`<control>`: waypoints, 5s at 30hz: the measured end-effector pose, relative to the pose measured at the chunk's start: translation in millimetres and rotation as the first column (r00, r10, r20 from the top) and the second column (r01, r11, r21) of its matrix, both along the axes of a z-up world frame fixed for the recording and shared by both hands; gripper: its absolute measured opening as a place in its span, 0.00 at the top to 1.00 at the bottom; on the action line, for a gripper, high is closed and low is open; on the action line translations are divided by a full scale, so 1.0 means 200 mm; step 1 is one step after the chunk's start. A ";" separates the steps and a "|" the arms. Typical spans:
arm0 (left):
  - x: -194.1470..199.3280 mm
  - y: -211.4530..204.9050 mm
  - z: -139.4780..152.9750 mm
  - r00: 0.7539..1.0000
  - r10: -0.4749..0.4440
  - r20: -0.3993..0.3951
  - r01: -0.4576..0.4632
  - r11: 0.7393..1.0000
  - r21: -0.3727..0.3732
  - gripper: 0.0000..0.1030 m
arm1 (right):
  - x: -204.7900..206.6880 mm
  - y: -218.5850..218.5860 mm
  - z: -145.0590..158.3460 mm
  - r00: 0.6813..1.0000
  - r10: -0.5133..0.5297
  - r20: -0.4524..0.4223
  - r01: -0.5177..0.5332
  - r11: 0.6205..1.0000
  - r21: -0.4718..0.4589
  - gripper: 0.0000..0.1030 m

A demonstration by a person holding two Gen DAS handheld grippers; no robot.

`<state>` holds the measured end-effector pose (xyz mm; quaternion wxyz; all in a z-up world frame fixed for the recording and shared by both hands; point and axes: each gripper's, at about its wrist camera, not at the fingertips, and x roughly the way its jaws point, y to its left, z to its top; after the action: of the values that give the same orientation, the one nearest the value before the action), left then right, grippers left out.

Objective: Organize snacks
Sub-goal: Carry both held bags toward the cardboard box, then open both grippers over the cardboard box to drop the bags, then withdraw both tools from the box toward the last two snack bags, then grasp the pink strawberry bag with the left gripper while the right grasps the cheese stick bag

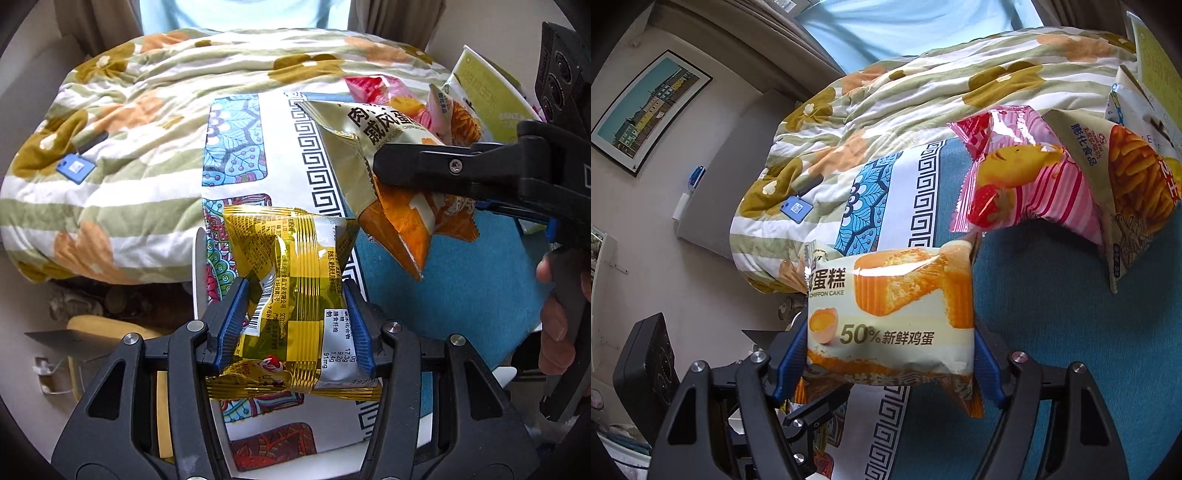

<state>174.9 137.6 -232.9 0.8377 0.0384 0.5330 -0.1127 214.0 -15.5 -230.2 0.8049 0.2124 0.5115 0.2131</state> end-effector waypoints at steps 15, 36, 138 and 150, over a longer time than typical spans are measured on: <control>0.04 -0.30 0.62 0.974 -0.063 0.219 0.073 0.997 -0.038 0.54 | -0.34 -0.36 0.59 0.970 -0.133 0.202 0.148 0.987 -0.060 0.29; 0.75 -1.95 0.80 0.967 -0.128 0.221 0.171 0.968 -0.186 0.53 | 0.03 -1.82 0.95 0.908 -0.281 0.311 0.336 0.931 -0.141 0.29; 0.96 -0.43 0.10 0.962 -0.270 -0.033 0.250 0.926 -0.283 0.00 | 0.02 -0.52 0.30 0.788 -0.605 0.119 0.616 0.780 -0.109 0.00; 1.08 -0.57 -0.13 0.951 -0.290 -0.111 0.242 0.916 -0.320 0.00 | 0.10 -0.63 0.05 0.661 -0.750 0.014 0.750 0.660 -0.051 0.00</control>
<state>391.0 23.3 -259.6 0.7661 -0.0269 0.5630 -0.3088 235.0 -141.1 -220.3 0.8245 0.3840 0.3872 -0.1513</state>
